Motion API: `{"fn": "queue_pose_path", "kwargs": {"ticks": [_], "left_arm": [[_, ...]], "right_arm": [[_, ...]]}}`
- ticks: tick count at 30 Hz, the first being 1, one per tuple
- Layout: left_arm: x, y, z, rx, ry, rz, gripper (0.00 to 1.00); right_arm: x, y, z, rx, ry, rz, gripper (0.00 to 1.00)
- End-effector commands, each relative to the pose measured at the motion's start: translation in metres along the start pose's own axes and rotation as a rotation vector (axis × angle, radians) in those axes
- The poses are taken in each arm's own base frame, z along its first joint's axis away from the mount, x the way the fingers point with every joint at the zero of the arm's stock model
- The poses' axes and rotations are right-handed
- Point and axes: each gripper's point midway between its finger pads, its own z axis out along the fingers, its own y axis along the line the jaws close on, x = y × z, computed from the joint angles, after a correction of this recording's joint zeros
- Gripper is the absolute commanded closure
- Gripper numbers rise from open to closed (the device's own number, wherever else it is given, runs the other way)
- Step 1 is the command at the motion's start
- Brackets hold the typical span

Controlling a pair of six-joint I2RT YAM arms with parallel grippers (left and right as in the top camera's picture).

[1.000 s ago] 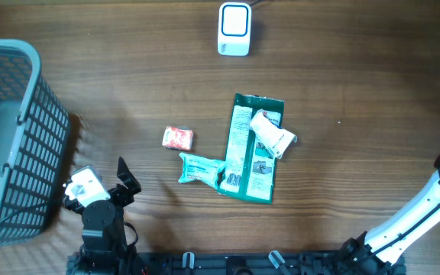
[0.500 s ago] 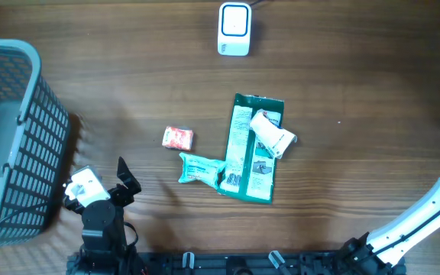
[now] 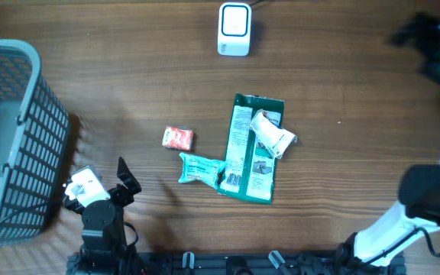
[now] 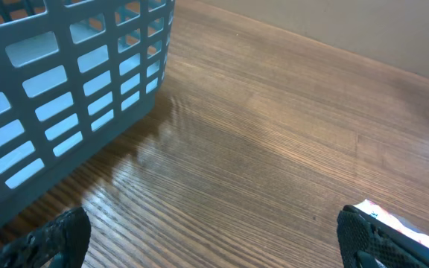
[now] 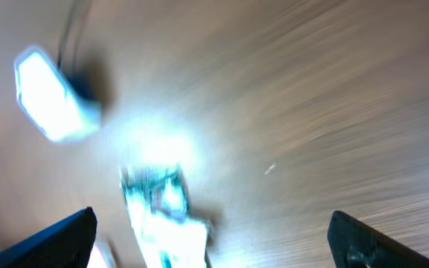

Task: Scan the item barcode
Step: 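Reach the right gripper back to the white paper packet and grasp it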

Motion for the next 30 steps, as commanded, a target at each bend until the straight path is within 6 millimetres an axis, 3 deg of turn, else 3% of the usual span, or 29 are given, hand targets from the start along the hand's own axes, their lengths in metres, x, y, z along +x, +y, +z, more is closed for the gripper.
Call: {"fn": "queue_pose_path", "kwargs": {"ticks": [1,3,5,12,16,21,30], "left_arm": [[0.003,-0.002,0.001,0.011,0.007,0.023,0.00],[0.003,-0.002,0.001,0.011,0.007,0.023,0.00],[0.003,-0.002,0.001,0.011,0.007,0.023,0.00],[0.003,-0.002,0.001,0.011,0.007,0.023,0.00],[0.003,-0.002,0.001,0.011,0.007,0.023,0.00],[0.003,-0.002,0.001,0.011,0.007,0.023,0.00],[0.003,-0.002,0.001,0.011,0.007,0.023,0.00]], "right_arm": [[0.054,0.074,0.040,-0.082,0.166,-0.493,0.00],[0.091,0.106,0.062,-0.112,0.248,-0.697,0.00],[0.118,0.118,0.081,-0.080,0.307,-0.812,0.00],[0.163,0.108,0.140,0.099,0.394,-0.981,0.00],[0.180,0.102,0.168,0.065,0.411,-0.985,0.00],[0.209,0.109,0.197,-0.127,0.439,-1.048,0.00],[0.211,0.117,0.218,-0.193,0.371,-1.052,0.00]]}}
